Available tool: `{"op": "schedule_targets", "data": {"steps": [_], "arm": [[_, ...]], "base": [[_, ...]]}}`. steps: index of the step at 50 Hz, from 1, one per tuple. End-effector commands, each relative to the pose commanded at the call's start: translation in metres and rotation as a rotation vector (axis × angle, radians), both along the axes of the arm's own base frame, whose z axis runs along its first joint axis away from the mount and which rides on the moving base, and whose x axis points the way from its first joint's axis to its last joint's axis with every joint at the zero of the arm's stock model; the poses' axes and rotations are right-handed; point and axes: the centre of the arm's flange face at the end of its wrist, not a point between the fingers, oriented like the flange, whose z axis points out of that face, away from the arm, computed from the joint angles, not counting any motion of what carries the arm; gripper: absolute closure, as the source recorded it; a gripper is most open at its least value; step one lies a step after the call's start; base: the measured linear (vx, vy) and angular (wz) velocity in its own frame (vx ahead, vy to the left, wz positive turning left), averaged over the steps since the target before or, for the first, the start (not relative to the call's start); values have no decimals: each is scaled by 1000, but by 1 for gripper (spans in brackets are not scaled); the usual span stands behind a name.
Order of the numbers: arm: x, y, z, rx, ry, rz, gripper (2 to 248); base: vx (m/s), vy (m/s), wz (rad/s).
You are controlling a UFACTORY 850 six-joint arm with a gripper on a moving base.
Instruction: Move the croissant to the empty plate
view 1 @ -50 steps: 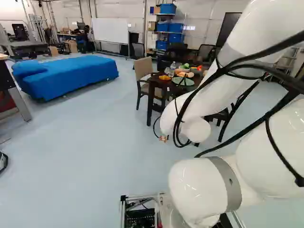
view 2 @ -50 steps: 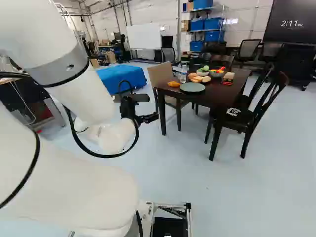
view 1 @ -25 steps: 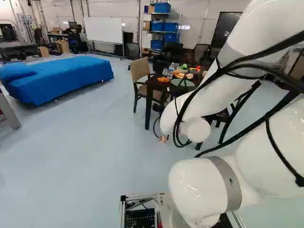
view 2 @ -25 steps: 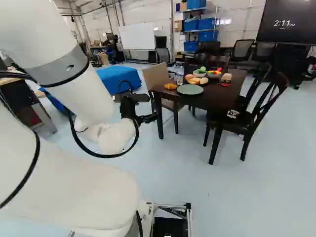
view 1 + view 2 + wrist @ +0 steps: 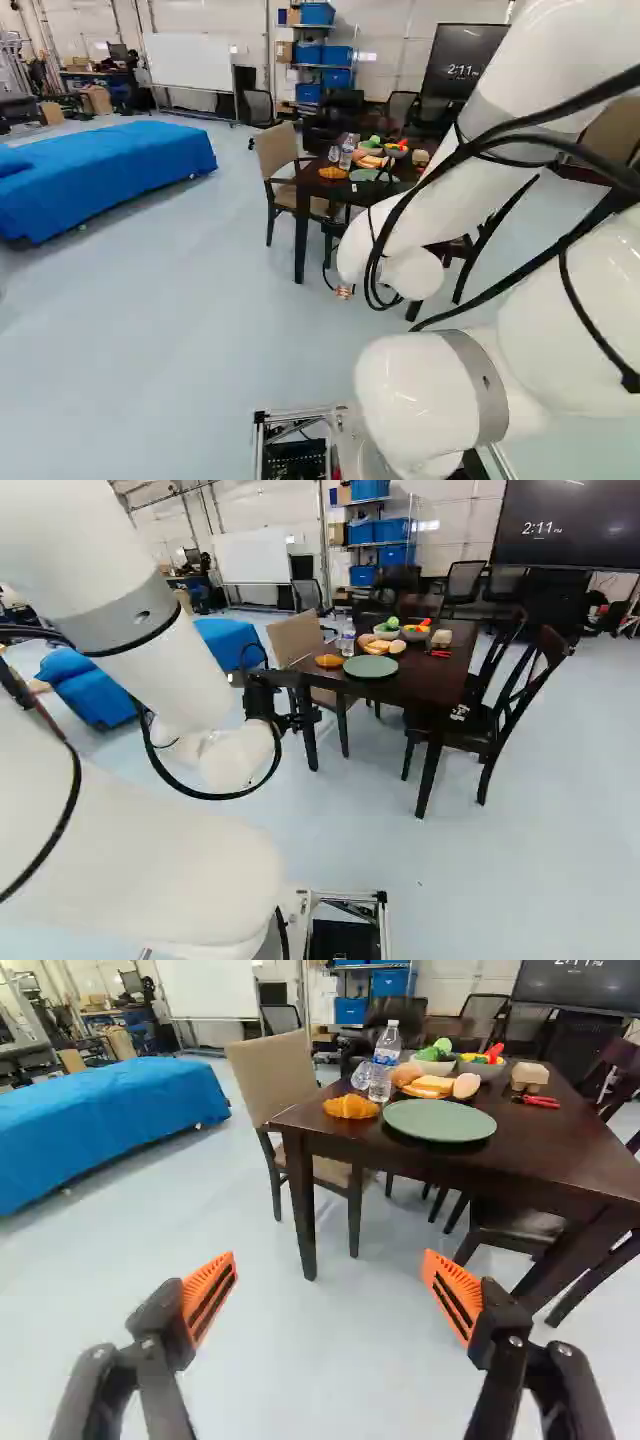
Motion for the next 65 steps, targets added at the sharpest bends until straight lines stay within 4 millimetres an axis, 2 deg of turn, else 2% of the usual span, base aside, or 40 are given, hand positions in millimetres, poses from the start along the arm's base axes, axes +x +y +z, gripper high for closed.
{"op": "schedule_targets", "data": {"steps": [46,65], "arm": [[0,0,0,0,0,0,3],[0,0,0,0,0,0,3]], "base": [[160,16,-189],[145,41,-36]]}}
